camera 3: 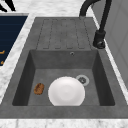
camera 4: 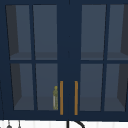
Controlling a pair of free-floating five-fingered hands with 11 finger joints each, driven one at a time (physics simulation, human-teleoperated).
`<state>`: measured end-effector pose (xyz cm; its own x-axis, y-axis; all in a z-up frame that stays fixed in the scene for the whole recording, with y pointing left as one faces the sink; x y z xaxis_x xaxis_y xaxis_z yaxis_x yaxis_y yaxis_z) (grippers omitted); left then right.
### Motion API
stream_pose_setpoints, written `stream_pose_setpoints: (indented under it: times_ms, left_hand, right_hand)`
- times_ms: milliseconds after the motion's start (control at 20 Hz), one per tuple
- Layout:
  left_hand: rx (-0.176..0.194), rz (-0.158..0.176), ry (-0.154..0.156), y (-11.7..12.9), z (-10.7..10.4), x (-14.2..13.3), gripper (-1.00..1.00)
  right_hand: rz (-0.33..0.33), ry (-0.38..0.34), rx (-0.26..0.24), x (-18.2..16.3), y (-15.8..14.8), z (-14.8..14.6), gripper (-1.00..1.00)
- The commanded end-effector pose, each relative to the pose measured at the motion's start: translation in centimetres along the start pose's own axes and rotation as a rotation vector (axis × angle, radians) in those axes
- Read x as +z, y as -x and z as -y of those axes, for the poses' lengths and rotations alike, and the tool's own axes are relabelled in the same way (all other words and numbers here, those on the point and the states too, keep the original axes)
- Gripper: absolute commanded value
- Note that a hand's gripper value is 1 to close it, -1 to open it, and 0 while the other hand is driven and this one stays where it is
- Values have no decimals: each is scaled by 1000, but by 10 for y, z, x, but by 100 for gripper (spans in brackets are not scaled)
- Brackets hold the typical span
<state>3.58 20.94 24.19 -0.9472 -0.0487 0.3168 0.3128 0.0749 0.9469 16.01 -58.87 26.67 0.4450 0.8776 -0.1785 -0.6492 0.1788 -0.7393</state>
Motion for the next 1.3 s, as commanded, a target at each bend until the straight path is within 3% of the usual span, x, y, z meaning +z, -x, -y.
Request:
stream_pose_setpoints:
  times_ms: [0,200,600,1000,1250]
  left_hand:
    - [0,0,0,0,0,0,0]
    - [0,0,0,0,0,0,0]
    - [0,0,0,0,0,0,0]
    - [0,0,0,0,0,0,0]
    - [0,0,0,0,0,0,0]
  right_hand:
    - [6,28,-6,-11,-1,0,-100]
    - [-13,56,-12,-26,-10,1,-100]
    - [-40,89,-90,-61,-21,-21,-100]
    - [73,72,-129,-116,1,-38,-100]
    - [127,37,-130,-133,13,-29,-100]
